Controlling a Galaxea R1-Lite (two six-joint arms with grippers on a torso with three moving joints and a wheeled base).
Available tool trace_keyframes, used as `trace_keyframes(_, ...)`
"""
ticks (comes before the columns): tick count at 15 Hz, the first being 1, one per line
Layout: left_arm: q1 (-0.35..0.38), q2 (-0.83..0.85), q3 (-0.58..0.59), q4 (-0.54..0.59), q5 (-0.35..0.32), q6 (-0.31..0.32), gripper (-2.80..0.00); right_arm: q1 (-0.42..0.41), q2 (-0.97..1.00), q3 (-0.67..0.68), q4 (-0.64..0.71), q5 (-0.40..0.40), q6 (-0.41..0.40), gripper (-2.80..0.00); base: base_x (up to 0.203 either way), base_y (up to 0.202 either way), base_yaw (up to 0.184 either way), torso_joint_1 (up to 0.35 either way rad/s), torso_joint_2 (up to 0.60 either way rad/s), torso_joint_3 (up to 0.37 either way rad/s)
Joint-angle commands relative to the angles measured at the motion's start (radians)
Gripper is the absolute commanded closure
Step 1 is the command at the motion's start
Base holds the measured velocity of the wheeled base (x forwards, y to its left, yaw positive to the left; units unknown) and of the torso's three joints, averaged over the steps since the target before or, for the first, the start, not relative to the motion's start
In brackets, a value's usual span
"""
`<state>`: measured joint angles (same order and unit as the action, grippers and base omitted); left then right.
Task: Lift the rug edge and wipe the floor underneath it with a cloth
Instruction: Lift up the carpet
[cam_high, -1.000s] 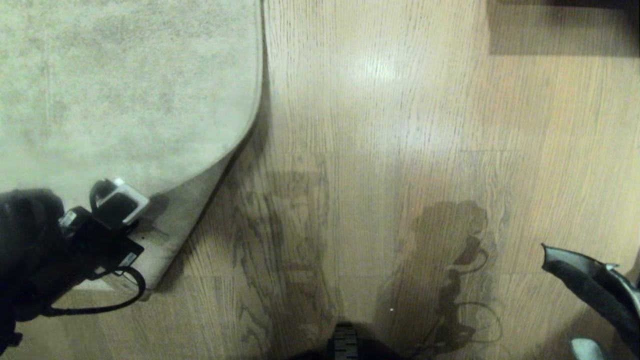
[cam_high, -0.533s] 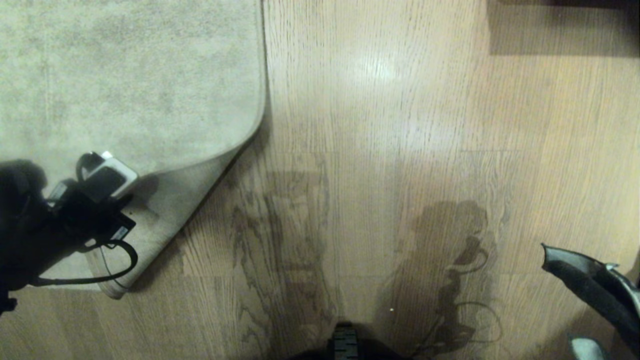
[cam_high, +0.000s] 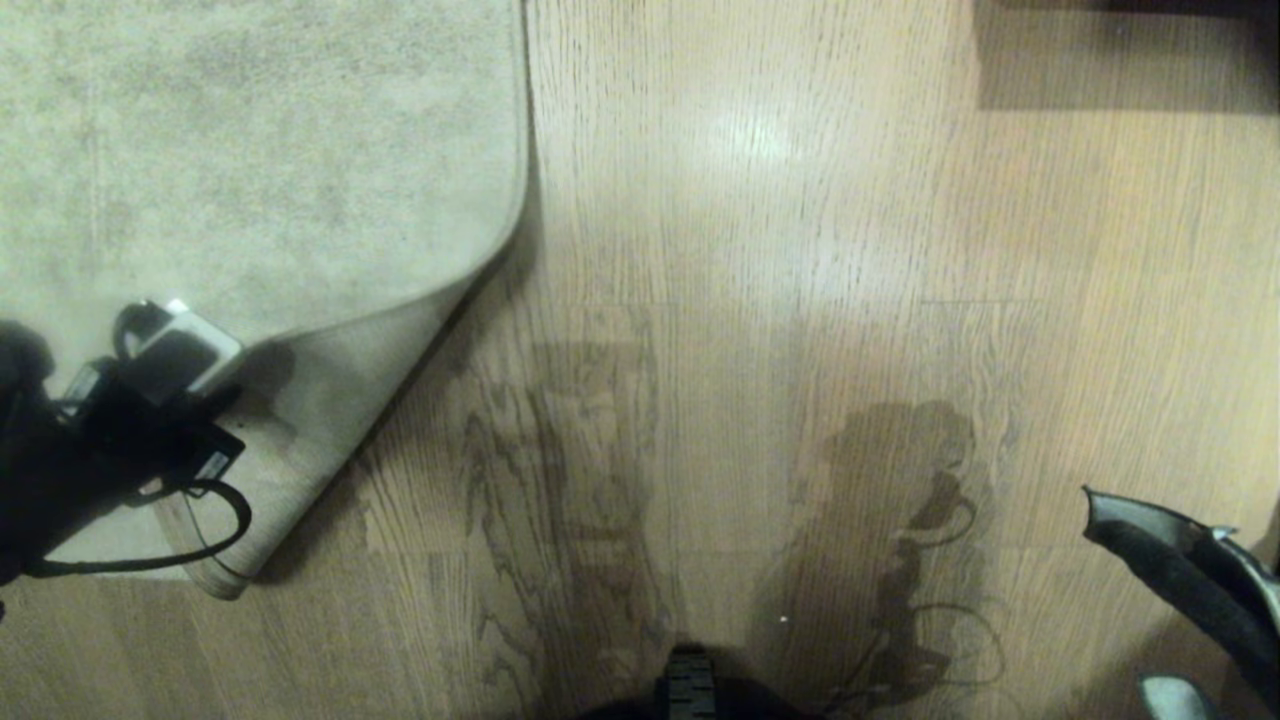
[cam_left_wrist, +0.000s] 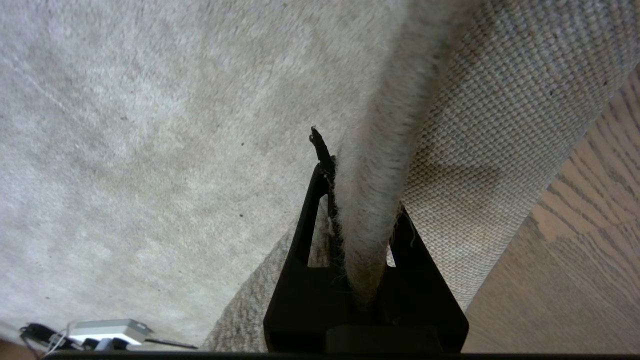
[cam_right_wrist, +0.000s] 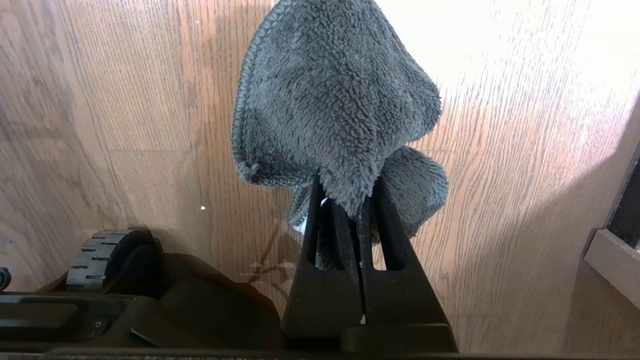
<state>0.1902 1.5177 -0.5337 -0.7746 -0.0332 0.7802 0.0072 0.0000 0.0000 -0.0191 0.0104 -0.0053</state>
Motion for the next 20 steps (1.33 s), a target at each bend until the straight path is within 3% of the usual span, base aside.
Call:
trace_keyframes(1, 0.047, -0.006, 0.022, -0.003, -0.025, 0.004, 0.0, 0.0, 0.0, 0.0, -0.001, 0.0, -0.001, 0.0, 0.0, 0.0, 0.0, 0.0, 0.0, 0.0)
trace_keyframes(20, 0.13, -0.071, 0.144, -0.006, -0.042, -0.015, 0.0, 0.0, 0.0, 0.0, -0.001, 0.0, -0.001, 0.0, 0.0, 0.0, 0.0, 0.0, 0.0, 0.0)
